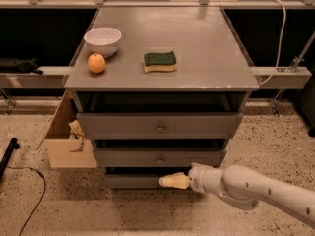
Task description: Open middle drawer
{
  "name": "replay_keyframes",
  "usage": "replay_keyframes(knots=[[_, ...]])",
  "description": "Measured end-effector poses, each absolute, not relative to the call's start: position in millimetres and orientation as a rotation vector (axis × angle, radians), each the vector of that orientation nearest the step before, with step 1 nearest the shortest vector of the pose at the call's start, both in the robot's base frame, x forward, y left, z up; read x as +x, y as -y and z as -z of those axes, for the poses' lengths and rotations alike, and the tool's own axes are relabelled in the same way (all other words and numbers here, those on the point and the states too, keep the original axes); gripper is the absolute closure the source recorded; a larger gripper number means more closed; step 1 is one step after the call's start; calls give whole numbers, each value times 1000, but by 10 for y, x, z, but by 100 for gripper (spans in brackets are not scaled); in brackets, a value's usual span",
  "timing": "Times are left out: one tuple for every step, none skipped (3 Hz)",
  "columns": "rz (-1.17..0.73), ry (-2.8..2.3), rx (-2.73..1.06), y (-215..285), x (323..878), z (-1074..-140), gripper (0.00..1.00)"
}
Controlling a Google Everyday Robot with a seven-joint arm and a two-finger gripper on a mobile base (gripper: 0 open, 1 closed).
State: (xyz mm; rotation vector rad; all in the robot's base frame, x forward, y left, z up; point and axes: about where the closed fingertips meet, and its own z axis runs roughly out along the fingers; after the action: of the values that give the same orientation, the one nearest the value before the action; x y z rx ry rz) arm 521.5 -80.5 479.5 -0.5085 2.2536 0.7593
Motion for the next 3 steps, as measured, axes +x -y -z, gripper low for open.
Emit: replay_keyframes(knots=[[-692, -2252, -473, 1012, 5398, -4745, 0], [-596, -2244, -441, 1209, 5601, -4722, 0], [-596, -2244, -441, 1209, 5601, -4722, 0]])
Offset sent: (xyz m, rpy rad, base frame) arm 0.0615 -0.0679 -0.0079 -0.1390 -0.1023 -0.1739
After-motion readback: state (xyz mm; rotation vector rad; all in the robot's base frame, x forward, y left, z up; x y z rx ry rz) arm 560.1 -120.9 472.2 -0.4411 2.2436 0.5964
